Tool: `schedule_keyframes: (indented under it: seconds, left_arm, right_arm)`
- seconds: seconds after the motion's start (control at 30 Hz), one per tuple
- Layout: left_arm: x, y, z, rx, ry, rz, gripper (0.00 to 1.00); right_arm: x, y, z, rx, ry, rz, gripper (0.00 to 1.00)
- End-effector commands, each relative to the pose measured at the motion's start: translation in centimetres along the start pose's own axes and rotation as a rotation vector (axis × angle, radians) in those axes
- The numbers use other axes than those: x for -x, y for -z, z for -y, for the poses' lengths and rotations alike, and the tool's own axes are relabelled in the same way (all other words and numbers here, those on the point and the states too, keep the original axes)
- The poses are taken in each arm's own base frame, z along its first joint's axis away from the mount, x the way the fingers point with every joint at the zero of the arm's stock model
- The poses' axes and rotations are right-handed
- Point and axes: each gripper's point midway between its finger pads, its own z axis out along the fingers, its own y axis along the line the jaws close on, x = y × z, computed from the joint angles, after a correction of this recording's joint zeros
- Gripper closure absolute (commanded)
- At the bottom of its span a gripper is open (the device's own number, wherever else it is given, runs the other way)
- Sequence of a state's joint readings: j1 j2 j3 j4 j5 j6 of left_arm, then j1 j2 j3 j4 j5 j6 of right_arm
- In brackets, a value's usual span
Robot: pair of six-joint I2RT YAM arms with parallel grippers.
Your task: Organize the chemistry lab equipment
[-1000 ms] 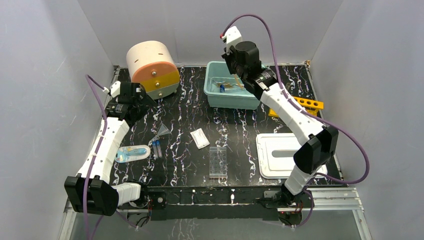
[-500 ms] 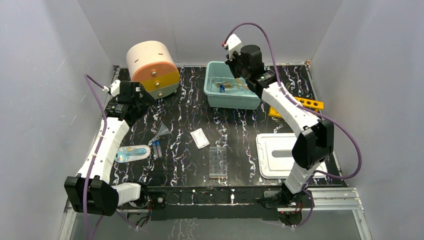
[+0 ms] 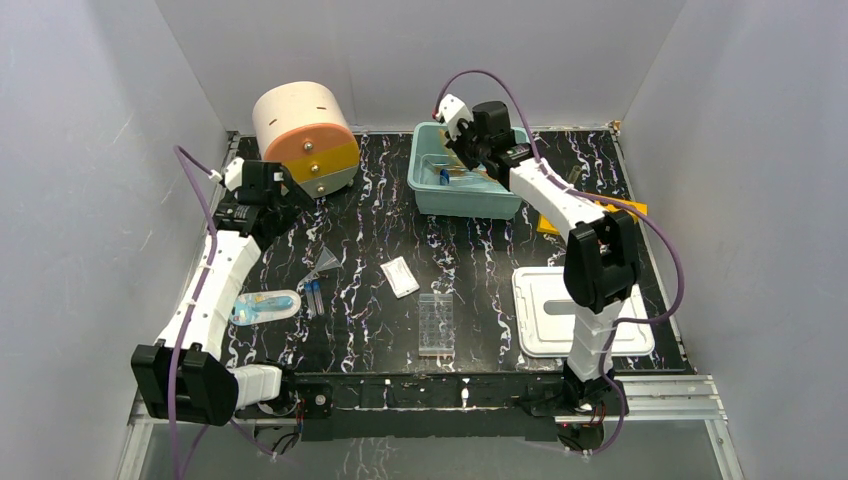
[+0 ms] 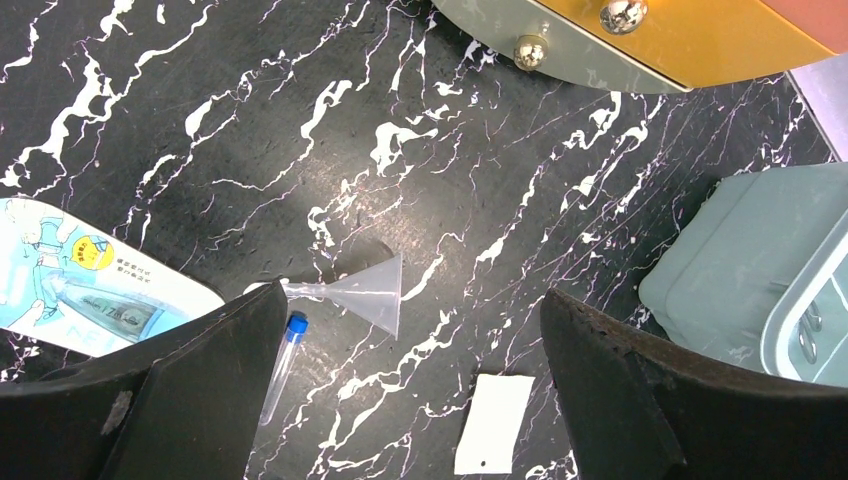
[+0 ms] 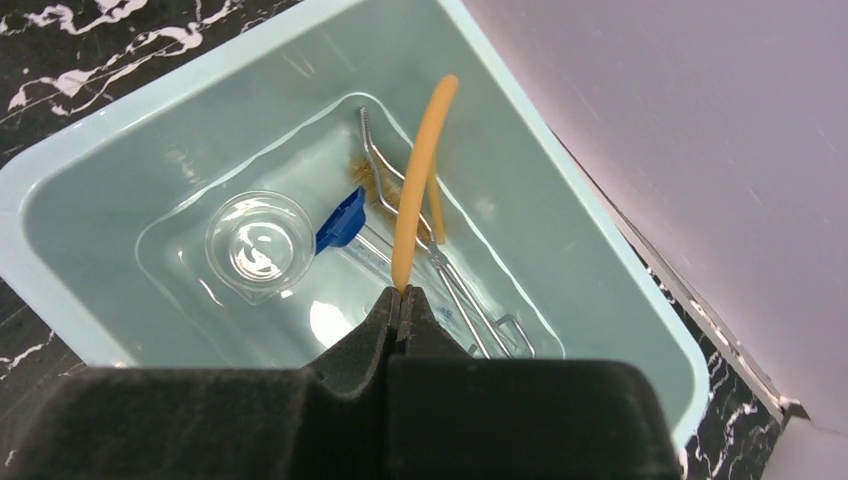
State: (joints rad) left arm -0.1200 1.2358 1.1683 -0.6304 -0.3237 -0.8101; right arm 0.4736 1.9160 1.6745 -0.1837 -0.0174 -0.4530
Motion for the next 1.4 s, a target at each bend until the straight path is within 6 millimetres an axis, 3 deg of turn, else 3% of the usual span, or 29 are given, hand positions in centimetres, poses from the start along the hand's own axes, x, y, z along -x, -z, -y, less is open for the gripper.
schedule_keyframes:
  seconds: [0.0, 0.47, 0.57, 0.67, 0.9, 1.2, 1.37]
  left_arm:
    - [1.1, 0.4, 0.8, -0.021, -0.013, 0.027, 0.02]
    - [1.1, -0.5, 0.9, -0.005, -0.046, 0.016, 0.02]
    - [1.1, -0.6, 1.0, -0.002, -0.053, 0.014, 0.02]
    - [1.2, -0.8, 1.1, -0.001, -0.061, 0.013, 0.02]
    - [1.1, -0.8, 2.1, -0.047, -0.079, 0.002, 0.02]
    - [0.1, -0.4, 3.3, -0.136, -0.085, -0.041, 0.02]
    - [-0.4, 0.2, 3.7, -0.181, -0.087, -0.059, 0.02]
  right_arm:
    - [1.8, -0.6, -0.8, 0.074, 0.088, 0.072, 1.0]
    - [-0.9, -4.9, -2.8, 0.163, 0.05, 0.017, 0.96]
    - [-1.3, -5.5, -3.1, 0.175, 0.028, 0.004, 0.87]
    - [-0.7, -5.3, -3.5, 0.195, -0.021, 0.009, 0.71]
    - [2.8, -2.6, -3.0, 0.215, -0.126, 0.039, 0.52]
    - [6.7, 2.1, -2.3, 0.2, -0.323, 0.036, 0.47]
    - [8.7, 5.6, -3.7, 0.252, -0.459, 0.045, 0.45]
